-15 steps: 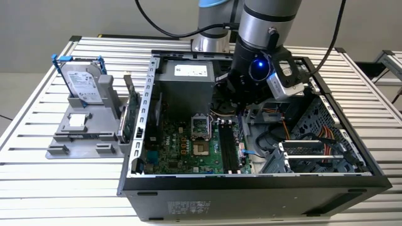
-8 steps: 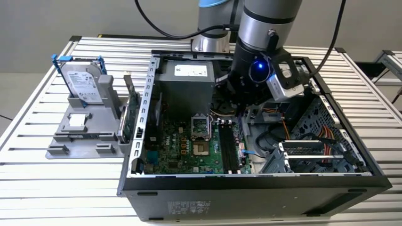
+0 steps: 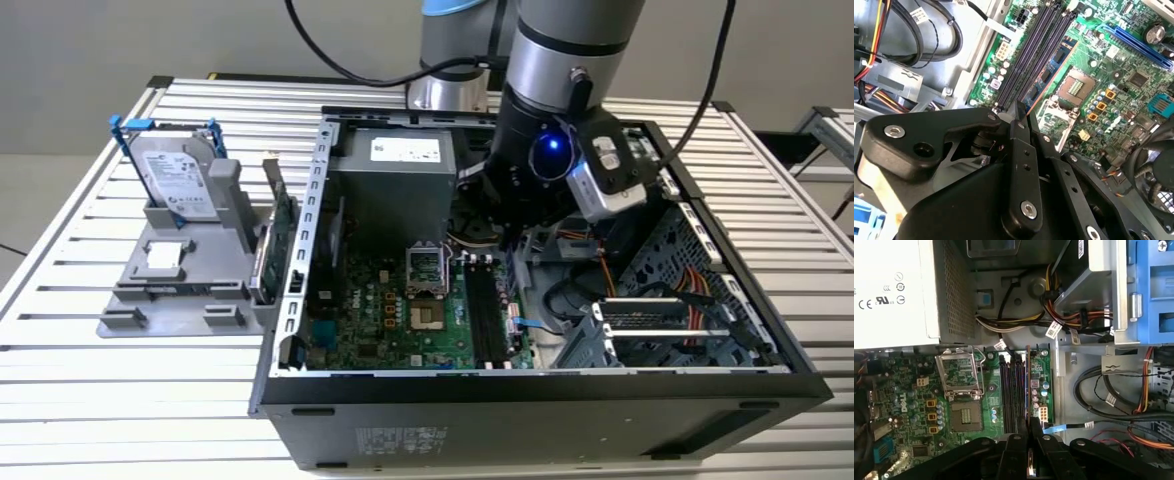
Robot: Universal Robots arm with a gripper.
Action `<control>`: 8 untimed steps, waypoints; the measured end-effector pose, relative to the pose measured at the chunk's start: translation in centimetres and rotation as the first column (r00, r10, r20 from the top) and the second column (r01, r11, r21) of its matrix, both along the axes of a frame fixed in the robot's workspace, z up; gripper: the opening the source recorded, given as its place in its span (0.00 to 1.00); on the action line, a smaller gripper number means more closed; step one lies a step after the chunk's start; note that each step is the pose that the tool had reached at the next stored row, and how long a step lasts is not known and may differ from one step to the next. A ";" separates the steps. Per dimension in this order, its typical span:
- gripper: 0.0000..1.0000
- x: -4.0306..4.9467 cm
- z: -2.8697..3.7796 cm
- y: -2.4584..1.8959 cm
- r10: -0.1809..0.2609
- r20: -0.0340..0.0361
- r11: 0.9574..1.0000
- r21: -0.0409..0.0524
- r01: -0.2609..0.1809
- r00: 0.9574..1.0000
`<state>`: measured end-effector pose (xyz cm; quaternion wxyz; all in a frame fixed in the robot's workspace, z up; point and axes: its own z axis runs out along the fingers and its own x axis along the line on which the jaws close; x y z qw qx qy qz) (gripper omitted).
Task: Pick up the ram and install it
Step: 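Insert the ram into the slot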
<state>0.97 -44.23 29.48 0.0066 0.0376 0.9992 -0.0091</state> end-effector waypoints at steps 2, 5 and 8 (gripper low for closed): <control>0.00 0.00 -0.09 -0.03 0.000 0.000 1.000 0.000 0.000 1.000; 0.00 0.02 -0.34 -0.04 0.000 0.000 1.000 0.000 0.000 1.000; 0.00 0.04 -0.47 -0.04 0.000 0.000 1.000 0.000 0.000 1.000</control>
